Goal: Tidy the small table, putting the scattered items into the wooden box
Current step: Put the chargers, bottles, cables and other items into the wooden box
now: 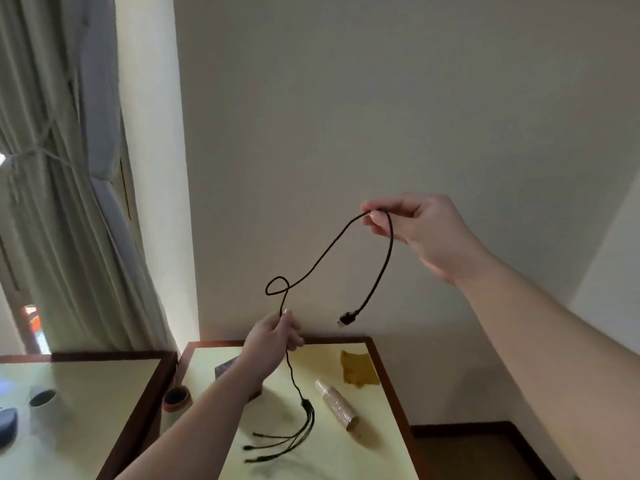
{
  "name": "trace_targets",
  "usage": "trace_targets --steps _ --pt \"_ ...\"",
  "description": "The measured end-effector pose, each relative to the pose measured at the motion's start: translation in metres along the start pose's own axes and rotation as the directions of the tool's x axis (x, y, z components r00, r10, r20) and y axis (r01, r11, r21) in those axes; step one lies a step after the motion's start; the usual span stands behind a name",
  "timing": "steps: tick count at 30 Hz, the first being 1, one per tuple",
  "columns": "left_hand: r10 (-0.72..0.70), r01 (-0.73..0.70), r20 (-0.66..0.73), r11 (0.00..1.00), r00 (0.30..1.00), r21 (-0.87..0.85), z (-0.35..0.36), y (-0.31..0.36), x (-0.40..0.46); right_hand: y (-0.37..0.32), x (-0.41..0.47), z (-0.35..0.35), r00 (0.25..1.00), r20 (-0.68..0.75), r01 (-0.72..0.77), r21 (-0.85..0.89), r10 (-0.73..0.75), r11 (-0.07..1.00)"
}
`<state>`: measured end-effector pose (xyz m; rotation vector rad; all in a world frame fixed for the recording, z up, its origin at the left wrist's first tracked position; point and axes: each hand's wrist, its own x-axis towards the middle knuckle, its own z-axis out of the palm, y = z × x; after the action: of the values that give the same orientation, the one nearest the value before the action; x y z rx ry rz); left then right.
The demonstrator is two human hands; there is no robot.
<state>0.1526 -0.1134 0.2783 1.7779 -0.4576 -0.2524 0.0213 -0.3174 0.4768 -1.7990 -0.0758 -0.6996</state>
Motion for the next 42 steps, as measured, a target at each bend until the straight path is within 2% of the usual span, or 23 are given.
trace_targets --steps 2,4,6,11,15,18,21,25,29,31,35,38,42 --pt "0.04 -0.041 -0.027 0.999 0.999 -0.034 -0.013 0.026 0.005 0.013 -0.013 -0.016 0.99 0.066 -0.108 -0.208 0.124 0.972" --pt "0.126 -0.124 -0.024 0.989 0.992 0.086 -0.026 0.063 0.009 0.024 -0.027 -0.027 0.961 0.091 -0.203 -0.412 0.262 0.888" --pt "0.223 -0.228 0.047 0.942 0.974 0.246 -0.034 0.099 0.01 0.029 -0.037 -0.026 0.954 0.059 -0.227 -0.503 0.295 0.834" --pt "0.309 -0.379 0.223 0.812 0.924 0.443 -0.03 0.175 0.008 0.01 -0.037 0.014 0.962 0.095 -0.2 -0.388 0.255 0.9" --pt "0.377 -0.415 0.184 0.748 0.908 0.517 -0.024 0.213 0.004 -0.009 -0.026 0.032 0.93 0.207 -0.2 -0.404 0.303 0.892" --pt "0.394 -0.404 0.145 0.726 0.907 0.557 -0.029 0.227 0.003 -0.014 -0.016 0.024 0.955 0.168 -0.167 -0.368 0.243 0.915" --pt "0.374 -0.376 0.121 0.751 0.92 0.542 -0.045 0.222 0.006 -0.017 -0.005 0.002 0.972 0.102 -0.158 -0.39 0.214 0.907" --pt "0.312 -0.336 0.124 0.858 0.942 0.39 -0.064 0.19 0.013 -0.016 0.005 -0.028 0.976 0.071 -0.163 -0.372 0.204 0.914" --pt "0.236 -0.252 0.088 0.92 0.968 0.3 -0.068 0.158 0.016 -0.01 0.009 -0.049 0.982 -0.049 -0.186 -0.324 0.18 0.928" --pt "0.207 -0.217 0.065 0.926 0.976 0.309 -0.065 0.149 0.018 -0.005 0.008 -0.053 0.978 -0.081 -0.206 -0.353 0.19 0.912" --pt "0.287 -0.299 0.093 0.863 0.954 0.406 -0.042 0.17 0.014 0.0 0.007 -0.033 0.978 0.045 -0.157 -0.494 0.205 0.855" --pt "0.366 -0.389 0.14 0.812 0.92 0.435 -0.021 0.198 0.011 -0.003 0.012 -0.01 0.975 0.134 -0.085 -0.514 0.177 0.854" --pt "0.358 -0.346 0.089 0.767 0.93 0.54 -0.041 0.196 0.021 -0.002 0.012 -0.019 0.961 0.219 -0.034 -0.517 0.171 0.855"
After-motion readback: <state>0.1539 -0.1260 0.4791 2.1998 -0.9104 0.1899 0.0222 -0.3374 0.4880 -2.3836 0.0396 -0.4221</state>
